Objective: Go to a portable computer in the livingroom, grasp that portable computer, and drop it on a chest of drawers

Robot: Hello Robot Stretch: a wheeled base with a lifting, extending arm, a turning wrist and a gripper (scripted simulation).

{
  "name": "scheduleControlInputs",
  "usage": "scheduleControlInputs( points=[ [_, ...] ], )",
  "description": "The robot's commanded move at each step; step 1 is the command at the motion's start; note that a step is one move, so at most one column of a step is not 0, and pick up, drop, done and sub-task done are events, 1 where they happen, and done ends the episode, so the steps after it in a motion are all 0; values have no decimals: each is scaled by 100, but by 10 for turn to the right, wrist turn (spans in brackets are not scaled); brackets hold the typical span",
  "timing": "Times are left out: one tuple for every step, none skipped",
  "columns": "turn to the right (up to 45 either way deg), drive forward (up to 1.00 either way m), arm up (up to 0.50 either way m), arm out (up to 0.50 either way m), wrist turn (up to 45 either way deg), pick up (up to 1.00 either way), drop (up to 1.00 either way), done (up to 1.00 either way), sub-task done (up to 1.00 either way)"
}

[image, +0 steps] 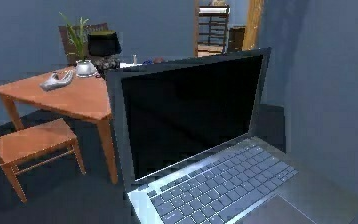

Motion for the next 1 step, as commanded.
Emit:
scheduleControlInputs(
  points=[
    [90,0,0,0,0,0,0,0,0]
  ],
)
